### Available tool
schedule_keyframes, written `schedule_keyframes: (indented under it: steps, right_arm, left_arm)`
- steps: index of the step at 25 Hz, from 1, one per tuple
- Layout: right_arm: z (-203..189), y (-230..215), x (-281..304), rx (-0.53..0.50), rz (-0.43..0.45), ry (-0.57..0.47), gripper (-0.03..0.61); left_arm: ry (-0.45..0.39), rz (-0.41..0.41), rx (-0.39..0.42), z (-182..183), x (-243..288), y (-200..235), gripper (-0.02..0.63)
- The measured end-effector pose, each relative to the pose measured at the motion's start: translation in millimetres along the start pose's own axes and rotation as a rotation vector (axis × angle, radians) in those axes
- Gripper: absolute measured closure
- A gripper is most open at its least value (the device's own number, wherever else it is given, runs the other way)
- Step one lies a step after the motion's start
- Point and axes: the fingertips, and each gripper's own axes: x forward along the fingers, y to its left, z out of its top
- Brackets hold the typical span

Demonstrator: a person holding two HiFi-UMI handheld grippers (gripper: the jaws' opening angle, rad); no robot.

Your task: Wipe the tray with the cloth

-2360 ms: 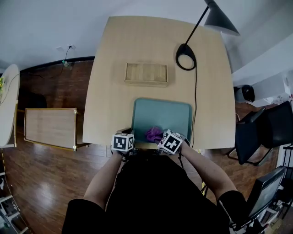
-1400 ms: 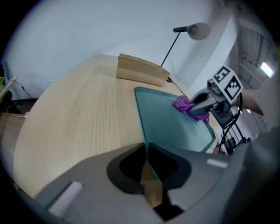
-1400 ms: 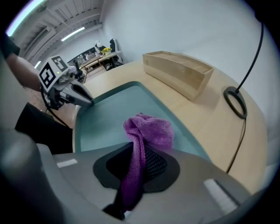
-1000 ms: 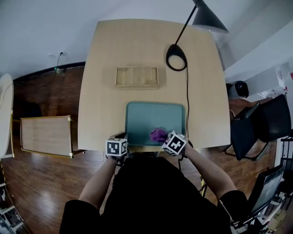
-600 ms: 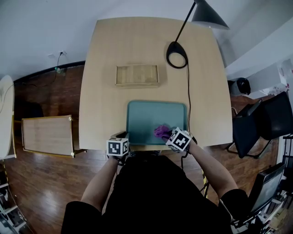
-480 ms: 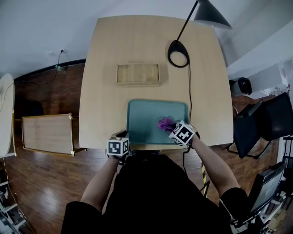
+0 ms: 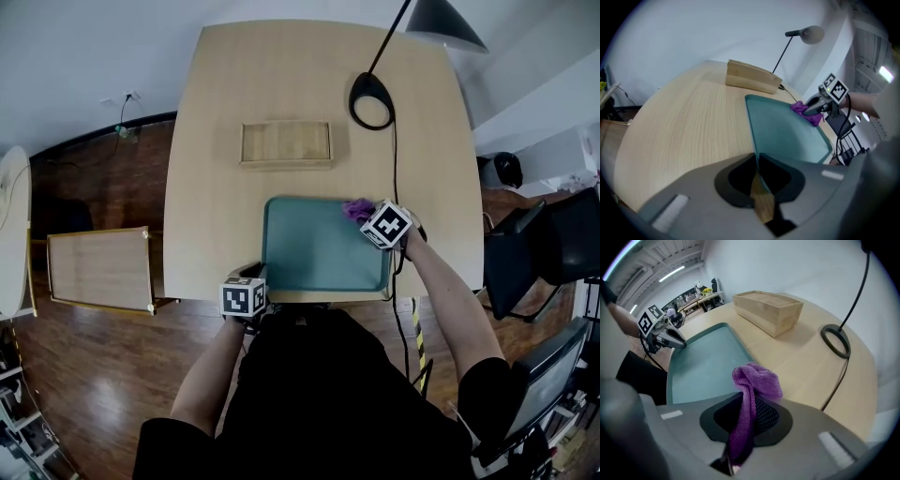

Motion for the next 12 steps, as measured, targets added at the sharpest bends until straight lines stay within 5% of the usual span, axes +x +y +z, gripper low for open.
schedule_keyframes:
  steps: [5, 12]
  right_arm:
    - [-7, 25, 3, 0.084, 0.013, -0.034, 0.529]
    - [-29, 106, -15, 0.057, 0.112, -0.079, 0.529]
  left_arm:
    - [-0.011, -0.011, 0.003, 0, 1, 9, 0.565]
    - [-0.009, -0.001, 0.015, -4, 0, 12, 0.565]
